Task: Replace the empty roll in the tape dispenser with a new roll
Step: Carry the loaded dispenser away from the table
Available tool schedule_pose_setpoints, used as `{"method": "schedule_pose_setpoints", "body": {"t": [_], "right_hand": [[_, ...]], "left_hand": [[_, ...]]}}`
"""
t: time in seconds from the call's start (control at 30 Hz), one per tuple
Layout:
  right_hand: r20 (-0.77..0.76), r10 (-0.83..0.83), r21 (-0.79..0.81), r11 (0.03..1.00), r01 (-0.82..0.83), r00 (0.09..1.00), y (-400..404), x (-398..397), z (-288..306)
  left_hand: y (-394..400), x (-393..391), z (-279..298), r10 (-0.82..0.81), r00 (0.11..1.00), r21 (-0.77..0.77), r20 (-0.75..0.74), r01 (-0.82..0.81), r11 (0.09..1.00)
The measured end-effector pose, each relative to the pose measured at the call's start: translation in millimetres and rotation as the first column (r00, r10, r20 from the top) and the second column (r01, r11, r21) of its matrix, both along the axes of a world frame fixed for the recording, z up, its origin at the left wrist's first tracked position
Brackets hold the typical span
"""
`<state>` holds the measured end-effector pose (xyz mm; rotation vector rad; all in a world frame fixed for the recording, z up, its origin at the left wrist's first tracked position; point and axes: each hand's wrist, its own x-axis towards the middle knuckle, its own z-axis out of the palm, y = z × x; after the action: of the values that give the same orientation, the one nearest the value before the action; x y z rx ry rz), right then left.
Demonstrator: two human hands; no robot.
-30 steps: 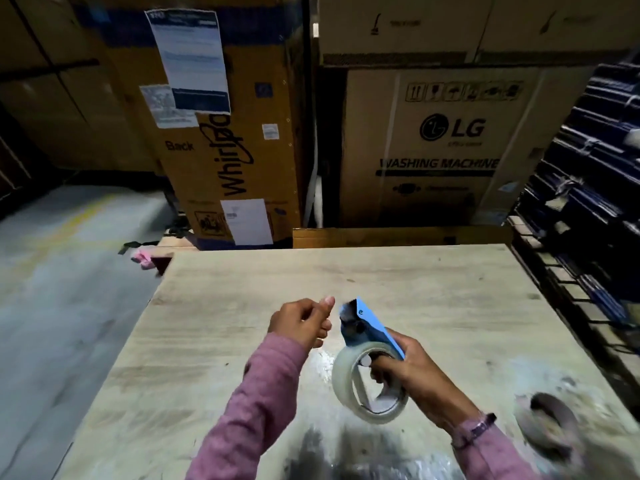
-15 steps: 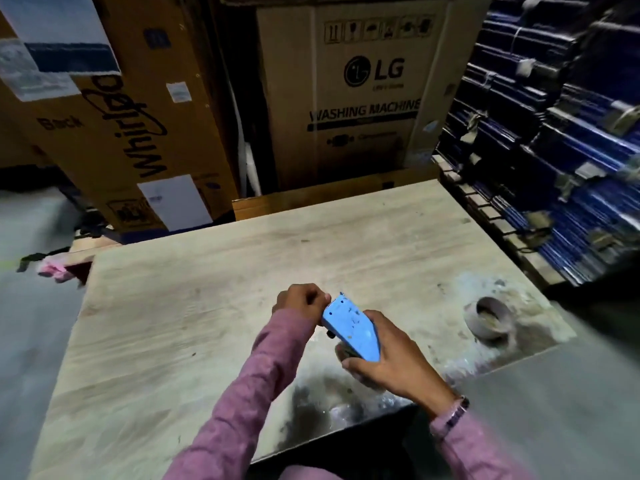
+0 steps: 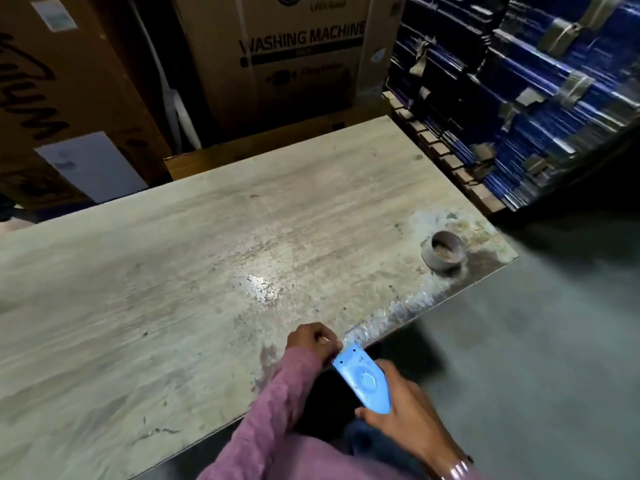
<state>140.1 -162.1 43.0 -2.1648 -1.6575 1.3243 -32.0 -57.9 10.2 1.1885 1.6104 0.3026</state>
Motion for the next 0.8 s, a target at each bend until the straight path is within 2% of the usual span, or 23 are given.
{"method": "schedule_pose_setpoints", "body": {"t": [0.1, 0.27, 0.43, 0.6, 0.8], "right_hand": [[0.007, -0.035, -0.07, 0.997, 0.036, 0.999, -15.4, 2.8, -14.7], [0.028, -0.058, -0.117, 0.991, 0.061, 0.998, -20.4, -4.5, -32.9], [0.01, -0.087, -0.063, 0.994, 0.087, 0.996, -13.7, -15.3, -37.7], [0.005, -0.086, -0.07, 0.994, 0.087, 0.996, -1.4, -19.1, -42.9], [0.01, -0.073, -0.079, 0.994, 0.073, 0.997, 1.6, -21.9, -46.9]], "left_hand": [[-13.5, 5.1, -13.6, -0.058, 0.998, -0.005, -0.014, 0.058, 0.998], [-20.5, 8.7, -22.8, -0.156, 0.976, 0.062, -0.152, 0.167, 0.984], [-10.2, 10.3, -22.2, -0.137, 0.969, 0.117, -0.207, 0.163, 0.98], [2.5, 9.7, -24.1, -0.142, 0.948, 0.106, -0.284, 0.179, 0.978], [4.4, 8.4, -30.3, -0.124, 0.948, 0.127, -0.294, 0.167, 0.978]]}}
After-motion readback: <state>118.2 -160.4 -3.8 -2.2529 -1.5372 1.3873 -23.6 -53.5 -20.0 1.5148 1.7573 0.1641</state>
